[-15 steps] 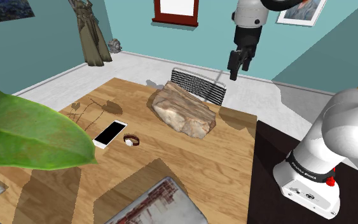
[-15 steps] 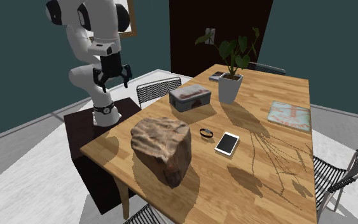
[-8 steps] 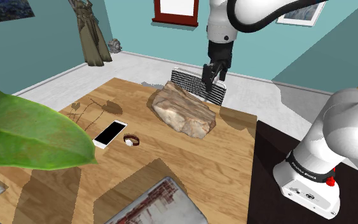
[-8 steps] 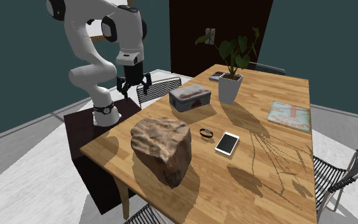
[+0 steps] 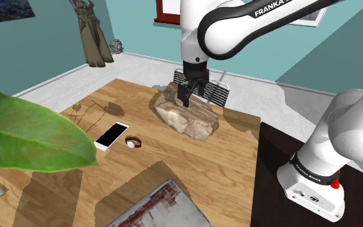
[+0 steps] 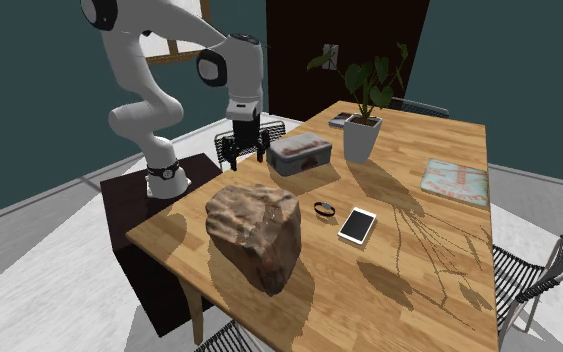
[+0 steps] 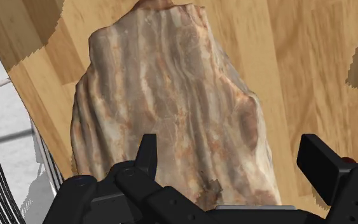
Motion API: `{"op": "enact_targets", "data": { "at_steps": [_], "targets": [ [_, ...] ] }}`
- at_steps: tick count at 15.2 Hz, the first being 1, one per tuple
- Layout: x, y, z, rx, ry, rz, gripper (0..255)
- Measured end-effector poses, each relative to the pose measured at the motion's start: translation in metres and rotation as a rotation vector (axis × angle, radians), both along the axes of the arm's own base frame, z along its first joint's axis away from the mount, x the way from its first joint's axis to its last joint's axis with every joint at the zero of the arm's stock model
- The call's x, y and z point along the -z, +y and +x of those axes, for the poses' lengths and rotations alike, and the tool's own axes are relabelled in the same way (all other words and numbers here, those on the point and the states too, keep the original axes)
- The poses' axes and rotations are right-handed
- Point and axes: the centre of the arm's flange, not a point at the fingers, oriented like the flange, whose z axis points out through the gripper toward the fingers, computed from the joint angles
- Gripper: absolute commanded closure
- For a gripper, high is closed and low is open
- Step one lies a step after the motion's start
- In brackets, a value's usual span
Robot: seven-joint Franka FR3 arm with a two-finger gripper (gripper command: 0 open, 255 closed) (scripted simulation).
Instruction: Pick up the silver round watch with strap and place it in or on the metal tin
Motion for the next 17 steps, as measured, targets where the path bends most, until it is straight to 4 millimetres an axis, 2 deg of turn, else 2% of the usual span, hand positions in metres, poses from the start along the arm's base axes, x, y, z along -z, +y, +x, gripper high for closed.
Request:
{"op": "enact_targets", "data": {
  "at_steps": [17],
  "targets": [
    [0.093, 0.174, 0.104, -0.044, -0.063, -0.017, 0]
  ]
}}
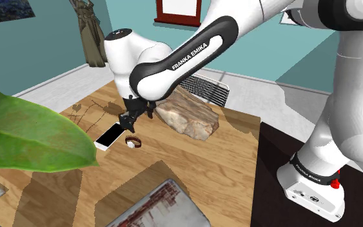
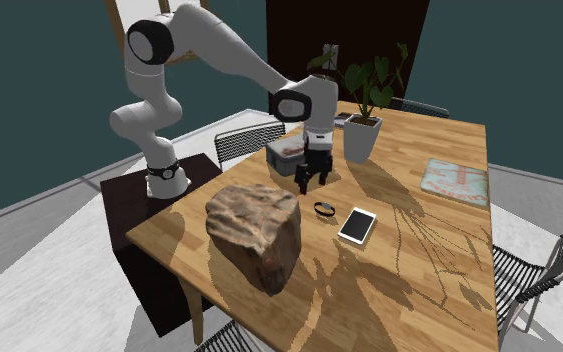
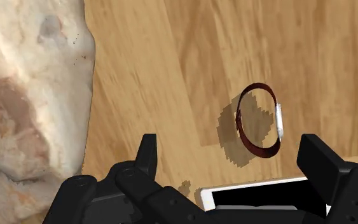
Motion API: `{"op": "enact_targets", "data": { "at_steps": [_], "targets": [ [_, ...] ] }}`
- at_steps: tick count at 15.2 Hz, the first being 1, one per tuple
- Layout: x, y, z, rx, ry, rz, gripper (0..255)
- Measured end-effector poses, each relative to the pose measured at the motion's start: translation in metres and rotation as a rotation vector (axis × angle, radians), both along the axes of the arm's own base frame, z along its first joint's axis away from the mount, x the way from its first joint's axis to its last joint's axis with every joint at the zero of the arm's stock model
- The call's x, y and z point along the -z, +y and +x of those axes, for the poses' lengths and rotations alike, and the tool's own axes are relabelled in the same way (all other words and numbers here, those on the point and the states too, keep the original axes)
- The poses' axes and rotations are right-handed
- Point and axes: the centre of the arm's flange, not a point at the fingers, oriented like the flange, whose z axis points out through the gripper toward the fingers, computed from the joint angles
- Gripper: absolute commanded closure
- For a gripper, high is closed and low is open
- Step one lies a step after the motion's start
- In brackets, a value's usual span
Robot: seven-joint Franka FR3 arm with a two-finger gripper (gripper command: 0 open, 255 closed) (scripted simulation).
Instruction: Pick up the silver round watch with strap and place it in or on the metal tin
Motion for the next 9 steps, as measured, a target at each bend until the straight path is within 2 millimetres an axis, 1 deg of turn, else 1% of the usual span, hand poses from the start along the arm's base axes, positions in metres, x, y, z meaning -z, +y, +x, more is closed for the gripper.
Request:
{"op": "enact_targets", "data": {
  "at_steps": [2, 3, 5, 7, 9],
  "targets": [
    [0.01, 0.023, 0.011, -0.005, -0.007, -0.002, 0],
    [0.015, 0.032, 0.014, -0.008, -0.011, -0.003, 0],
    [0.026, 0.051, 0.026, -0.013, -0.018, -0.005, 0],
    [0.035, 0.064, 0.033, -0.016, -0.023, -0.006, 0],
    [0.046, 0.069, 0.035, -0.017, -0.024, -0.007, 0]
  ]
}}
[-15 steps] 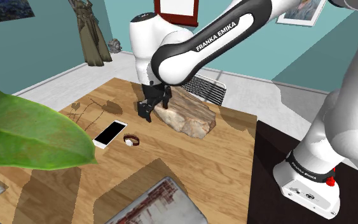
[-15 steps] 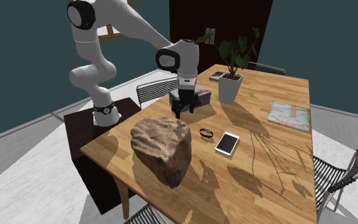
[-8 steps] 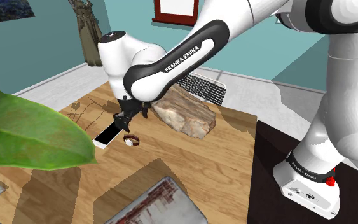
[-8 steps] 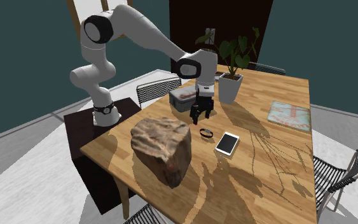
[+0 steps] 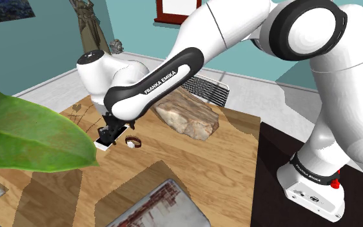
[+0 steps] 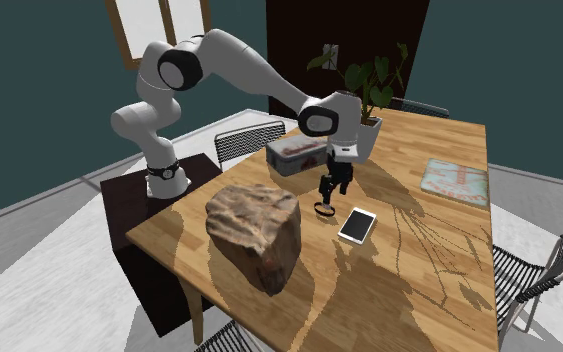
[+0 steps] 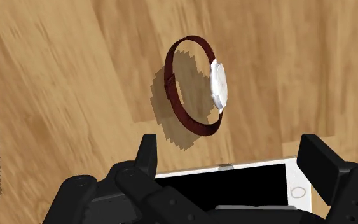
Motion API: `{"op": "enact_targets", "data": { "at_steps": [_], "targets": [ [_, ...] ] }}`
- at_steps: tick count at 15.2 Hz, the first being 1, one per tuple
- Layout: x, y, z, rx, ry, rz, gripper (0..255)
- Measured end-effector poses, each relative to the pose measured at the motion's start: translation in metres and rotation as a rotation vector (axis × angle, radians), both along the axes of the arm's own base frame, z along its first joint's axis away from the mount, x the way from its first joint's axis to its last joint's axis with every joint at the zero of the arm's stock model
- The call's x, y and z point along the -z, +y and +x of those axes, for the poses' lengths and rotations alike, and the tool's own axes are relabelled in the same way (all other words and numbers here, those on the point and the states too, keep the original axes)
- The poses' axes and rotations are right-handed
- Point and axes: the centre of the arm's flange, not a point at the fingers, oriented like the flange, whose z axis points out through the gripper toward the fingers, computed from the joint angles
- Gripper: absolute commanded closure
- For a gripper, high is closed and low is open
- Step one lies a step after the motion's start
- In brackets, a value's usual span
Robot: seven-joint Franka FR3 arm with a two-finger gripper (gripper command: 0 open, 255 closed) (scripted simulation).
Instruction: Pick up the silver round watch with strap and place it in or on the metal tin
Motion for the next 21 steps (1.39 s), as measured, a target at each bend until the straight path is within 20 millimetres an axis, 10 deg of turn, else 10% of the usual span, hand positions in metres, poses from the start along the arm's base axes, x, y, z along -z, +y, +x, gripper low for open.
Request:
{"op": "enact_targets", "data": {
  "at_steps": [11, 12, 21],
  "targets": [
    [0.029, -0.001, 0.003, 0.0, -0.001, 0.0, 0],
    [0.029, -0.001, 0.003, 0.0, -0.001, 0.0, 255],
    [0.029, -0.001, 0.003, 0.0, -0.001, 0.0, 255]
  ]
}}
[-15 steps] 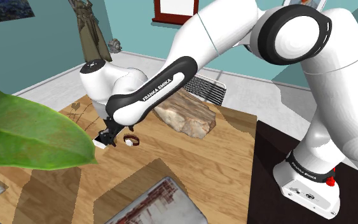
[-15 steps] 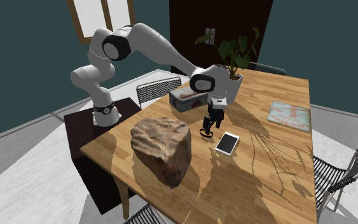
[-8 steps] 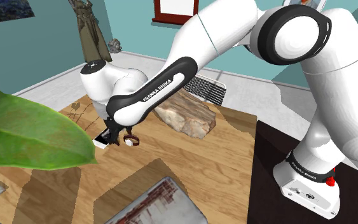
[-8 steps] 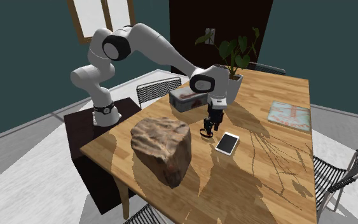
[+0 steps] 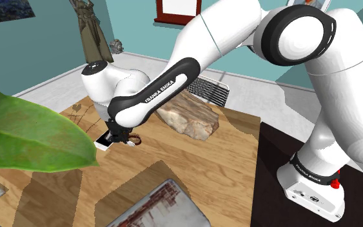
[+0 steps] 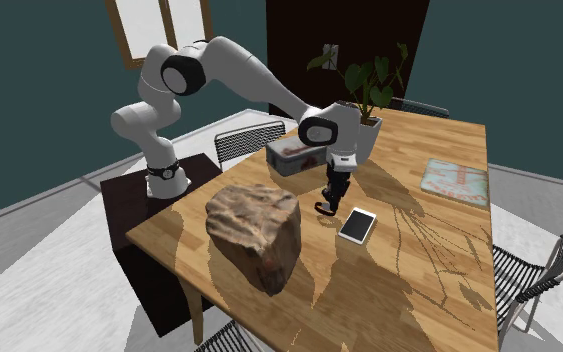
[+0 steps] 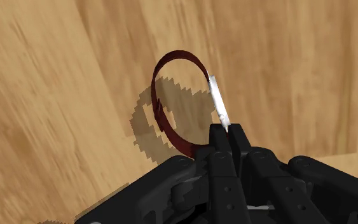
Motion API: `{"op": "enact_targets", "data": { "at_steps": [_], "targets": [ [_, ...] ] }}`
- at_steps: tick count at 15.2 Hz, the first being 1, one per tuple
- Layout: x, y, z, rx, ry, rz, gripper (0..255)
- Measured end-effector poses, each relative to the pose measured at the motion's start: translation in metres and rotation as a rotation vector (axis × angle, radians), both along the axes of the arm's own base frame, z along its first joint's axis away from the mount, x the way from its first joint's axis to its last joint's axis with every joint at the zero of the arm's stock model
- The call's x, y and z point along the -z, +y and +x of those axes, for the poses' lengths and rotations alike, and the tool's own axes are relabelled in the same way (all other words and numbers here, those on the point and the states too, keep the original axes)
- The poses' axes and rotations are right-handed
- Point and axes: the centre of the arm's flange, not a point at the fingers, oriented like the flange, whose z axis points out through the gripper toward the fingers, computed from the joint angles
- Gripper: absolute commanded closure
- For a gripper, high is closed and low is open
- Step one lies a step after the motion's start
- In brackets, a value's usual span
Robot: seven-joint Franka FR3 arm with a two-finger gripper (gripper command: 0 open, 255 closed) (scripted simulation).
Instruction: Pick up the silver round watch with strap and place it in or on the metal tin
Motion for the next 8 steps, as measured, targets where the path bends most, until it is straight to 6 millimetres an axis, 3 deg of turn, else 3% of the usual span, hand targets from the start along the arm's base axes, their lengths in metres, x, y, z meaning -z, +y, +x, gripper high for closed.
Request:
{"op": "enact_targets", "data": {
  "at_steps": [3, 8],
  "targets": [
    [-0.006, 0.001, 0.0, 0.0, 0.0, 0.0, 255],
    [-0.032, 0.0, 0.0, 0.0, 0.0, 0.0, 255]
  ]
}}
